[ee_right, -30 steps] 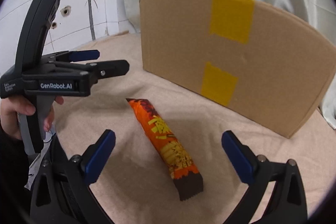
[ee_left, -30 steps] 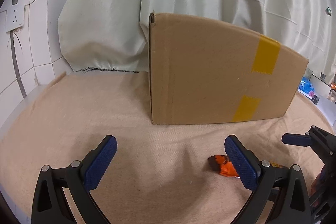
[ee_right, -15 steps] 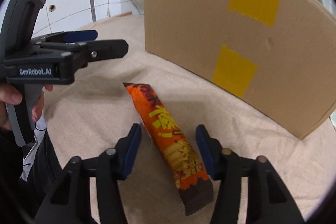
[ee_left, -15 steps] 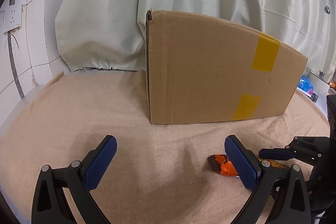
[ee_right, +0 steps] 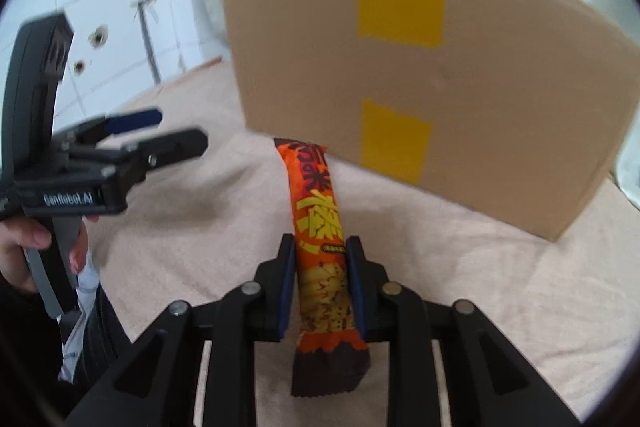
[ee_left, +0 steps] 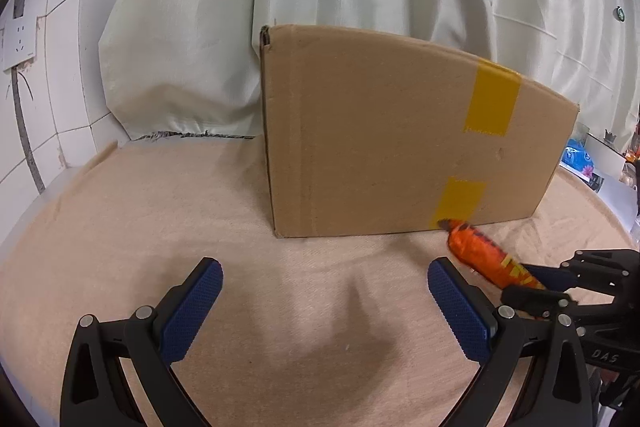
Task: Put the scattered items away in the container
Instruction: 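Grasp the orange sausage snack with the right tool, then lift the sausage snack over the box and open the right tool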
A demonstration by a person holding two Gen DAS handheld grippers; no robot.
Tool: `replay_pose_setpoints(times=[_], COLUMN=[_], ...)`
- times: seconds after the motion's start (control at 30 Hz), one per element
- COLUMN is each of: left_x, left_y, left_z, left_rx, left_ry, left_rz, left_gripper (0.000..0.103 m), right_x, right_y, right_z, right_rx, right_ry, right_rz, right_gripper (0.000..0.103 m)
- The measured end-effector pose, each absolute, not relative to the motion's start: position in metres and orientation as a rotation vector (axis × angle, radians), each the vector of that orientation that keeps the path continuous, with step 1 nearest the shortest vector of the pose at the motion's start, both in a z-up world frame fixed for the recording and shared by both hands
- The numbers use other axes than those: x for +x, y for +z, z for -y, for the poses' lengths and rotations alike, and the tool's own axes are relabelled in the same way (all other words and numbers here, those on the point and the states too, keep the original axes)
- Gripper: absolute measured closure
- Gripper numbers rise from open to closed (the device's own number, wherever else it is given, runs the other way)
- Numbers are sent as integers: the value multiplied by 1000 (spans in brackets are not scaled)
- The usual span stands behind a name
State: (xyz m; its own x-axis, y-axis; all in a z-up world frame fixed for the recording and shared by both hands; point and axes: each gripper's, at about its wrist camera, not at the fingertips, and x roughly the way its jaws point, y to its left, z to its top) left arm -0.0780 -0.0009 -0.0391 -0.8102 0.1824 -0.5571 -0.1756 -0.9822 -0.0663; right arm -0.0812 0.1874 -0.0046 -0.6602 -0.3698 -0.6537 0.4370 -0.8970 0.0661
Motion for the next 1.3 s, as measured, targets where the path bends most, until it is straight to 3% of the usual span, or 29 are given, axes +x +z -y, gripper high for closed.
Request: replay_pose_setpoints(times=[0.43, 0.93, 1.3], left_x=[-68, -69, -117], left_y=[-34, 81, 154], left_z=[-22, -30, -39], left_rx=[-864, -626, -532], left_ry=[2784, 2835, 2873], left_rz=[-29, -64, -117], left_gripper=[0, 0, 0], right_x=[-66, -51, -78], right_y=[-1, 131, 217], right_z=[-215, -233, -246], right_rx=[934, 614, 446], right_ry=[-2569, -2723, -2801], right_rz=[-55, -125, -157], right_gripper=[76, 76, 76])
